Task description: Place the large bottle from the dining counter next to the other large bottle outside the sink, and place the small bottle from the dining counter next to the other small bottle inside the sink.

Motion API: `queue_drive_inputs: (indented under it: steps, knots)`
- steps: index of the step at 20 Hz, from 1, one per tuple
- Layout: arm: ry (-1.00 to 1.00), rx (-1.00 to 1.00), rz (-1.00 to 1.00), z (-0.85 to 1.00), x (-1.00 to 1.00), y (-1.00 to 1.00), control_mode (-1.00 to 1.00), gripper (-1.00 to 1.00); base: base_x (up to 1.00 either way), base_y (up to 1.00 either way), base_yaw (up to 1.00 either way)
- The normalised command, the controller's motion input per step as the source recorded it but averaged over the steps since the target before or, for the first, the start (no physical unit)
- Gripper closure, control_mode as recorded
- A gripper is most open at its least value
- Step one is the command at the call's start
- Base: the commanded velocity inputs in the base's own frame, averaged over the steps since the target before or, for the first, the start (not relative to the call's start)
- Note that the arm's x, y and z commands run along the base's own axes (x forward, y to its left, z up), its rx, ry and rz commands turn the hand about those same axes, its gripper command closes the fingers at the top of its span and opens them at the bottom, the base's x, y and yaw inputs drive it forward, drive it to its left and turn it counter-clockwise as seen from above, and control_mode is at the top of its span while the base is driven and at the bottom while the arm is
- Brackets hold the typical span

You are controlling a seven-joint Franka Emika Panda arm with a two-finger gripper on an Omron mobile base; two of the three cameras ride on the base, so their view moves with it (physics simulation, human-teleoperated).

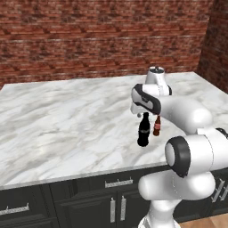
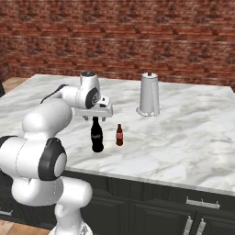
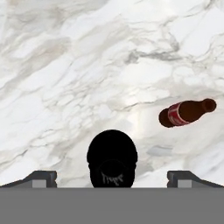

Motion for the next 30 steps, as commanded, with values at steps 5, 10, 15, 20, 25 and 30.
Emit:
queue_drive_inputs:
  steps: [5, 10, 15, 20, 25, 30]
  knots:
    - [0.00, 0.00, 0.00, -0.18, 0.01, 0.00, -1.00, -1.00, 0.00, 0.00, 0.00]
    - [0.00, 0.00, 0.00, -0.19, 0.02, 0.00, -1.00, -1.00, 0.00, 0.00, 0.00]
    - [0.00, 0.00, 0.00, -0.14, 0.08, 0.00, -1.00, -1.00, 0.00, 0.00, 0.00]
    - [0.00, 0.00, 0.00, -0.17, 0.04, 0.01, -1.00, -1.00, 0.00, 0.00, 0.00]
    - [0.00, 0.00, 0.00, -0.21, 0.00, 0.03, -1.00, 1.00, 0.00, 0.00, 0.00]
    - [0.00, 0.01, 0.00, -0.23, 0.00, 0.12, -1.00, 1.00, 0.00, 0.00, 0.00]
